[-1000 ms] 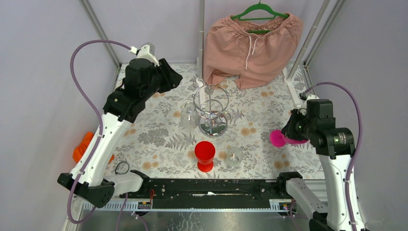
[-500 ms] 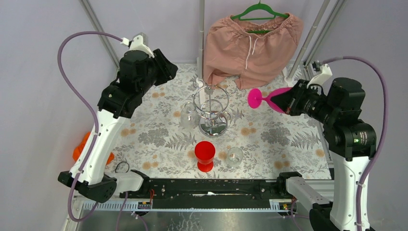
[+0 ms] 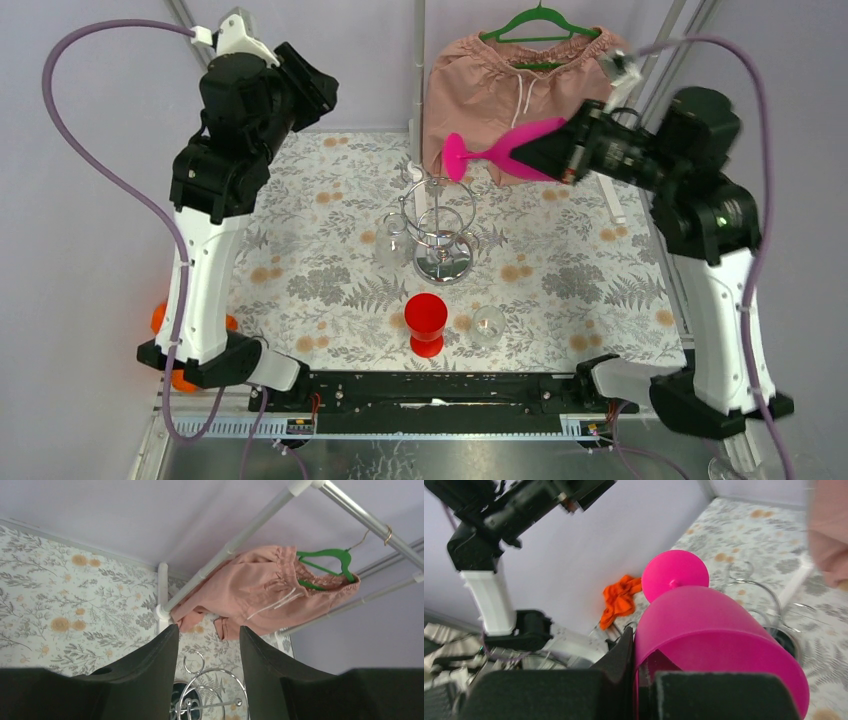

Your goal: Take the wine glass off the wine glass rack

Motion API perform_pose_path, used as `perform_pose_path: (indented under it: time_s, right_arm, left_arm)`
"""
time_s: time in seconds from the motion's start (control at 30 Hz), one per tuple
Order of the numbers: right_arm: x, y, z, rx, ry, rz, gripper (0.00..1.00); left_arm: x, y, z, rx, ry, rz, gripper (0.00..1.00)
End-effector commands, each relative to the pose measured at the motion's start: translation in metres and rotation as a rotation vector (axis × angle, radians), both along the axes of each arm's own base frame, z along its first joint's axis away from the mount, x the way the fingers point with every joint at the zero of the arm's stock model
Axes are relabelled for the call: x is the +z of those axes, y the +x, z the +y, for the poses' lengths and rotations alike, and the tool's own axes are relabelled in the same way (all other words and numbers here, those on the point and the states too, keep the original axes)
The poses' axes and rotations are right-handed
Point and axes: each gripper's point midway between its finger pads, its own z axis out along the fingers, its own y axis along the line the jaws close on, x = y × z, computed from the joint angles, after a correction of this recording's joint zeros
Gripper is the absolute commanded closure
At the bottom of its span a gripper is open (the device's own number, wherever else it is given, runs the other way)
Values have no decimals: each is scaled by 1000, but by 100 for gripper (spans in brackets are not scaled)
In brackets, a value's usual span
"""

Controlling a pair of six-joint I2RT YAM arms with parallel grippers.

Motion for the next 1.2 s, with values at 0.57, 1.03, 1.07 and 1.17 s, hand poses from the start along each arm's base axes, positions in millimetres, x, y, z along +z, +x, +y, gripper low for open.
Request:
perform_pose_path:
  time_s: [0.57, 1.03, 1.07, 1.17]
  right_arm:
    - [-60, -39, 199, 297, -333, -42, 100]
    - [-161, -100, 264, 374, -647, -31, 100]
    - [-168, -102, 265, 374, -670, -26, 100]
    - [-190, -110, 271, 391, -727, -13, 100]
  left_arm:
    - [-36, 24, 132, 237, -25, 166, 46]
    - [-61, 9, 170, 240, -56, 234, 46]
    - [-63, 7, 172, 241, -56, 238, 46]
    - [-67, 2, 174, 243, -55, 241, 46]
